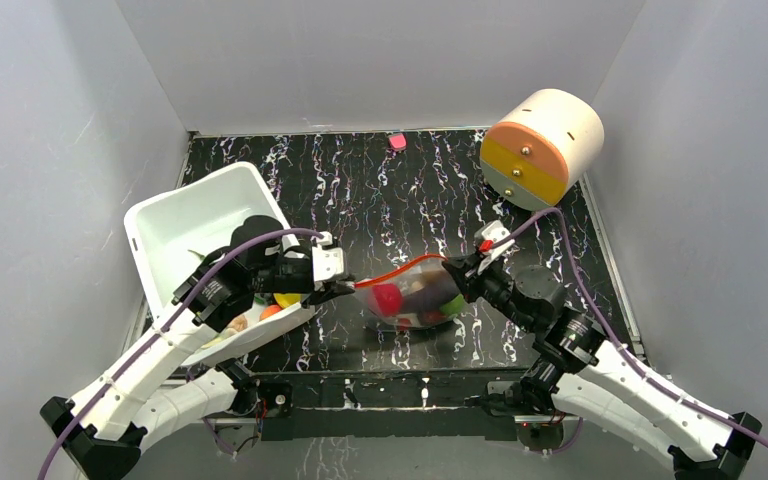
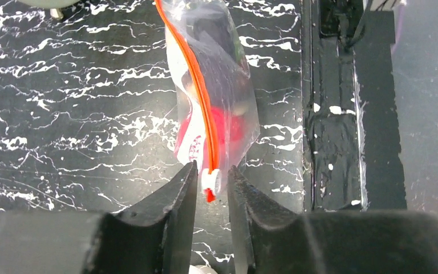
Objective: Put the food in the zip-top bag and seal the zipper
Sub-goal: Zip the zipper food storage bag at the center of the board.
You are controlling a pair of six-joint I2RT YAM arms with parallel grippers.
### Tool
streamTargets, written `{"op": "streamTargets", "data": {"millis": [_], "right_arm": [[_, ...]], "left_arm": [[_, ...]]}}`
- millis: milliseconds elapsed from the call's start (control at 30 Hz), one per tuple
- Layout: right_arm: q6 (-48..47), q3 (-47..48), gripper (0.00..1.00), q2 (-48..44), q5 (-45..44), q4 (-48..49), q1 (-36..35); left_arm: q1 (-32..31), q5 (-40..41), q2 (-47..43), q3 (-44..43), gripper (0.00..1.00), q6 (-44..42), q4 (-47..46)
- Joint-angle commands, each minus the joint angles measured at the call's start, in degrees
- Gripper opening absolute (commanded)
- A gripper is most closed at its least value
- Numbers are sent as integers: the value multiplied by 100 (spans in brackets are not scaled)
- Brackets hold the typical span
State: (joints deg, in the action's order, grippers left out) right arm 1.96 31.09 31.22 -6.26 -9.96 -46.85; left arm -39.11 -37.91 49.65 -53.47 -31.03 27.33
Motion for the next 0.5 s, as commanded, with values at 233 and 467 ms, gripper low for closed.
{"op": "streamTargets", "data": {"millis": [233,467], "right_arm": [[-189,314,0,1043,-455,1348,9],[-468,672,0,2009,-519,1952,119]], "left_arm": [[27,882,-366,-65,70,598,-979],[27,1204,-604,63,98,862,-1018]]}}
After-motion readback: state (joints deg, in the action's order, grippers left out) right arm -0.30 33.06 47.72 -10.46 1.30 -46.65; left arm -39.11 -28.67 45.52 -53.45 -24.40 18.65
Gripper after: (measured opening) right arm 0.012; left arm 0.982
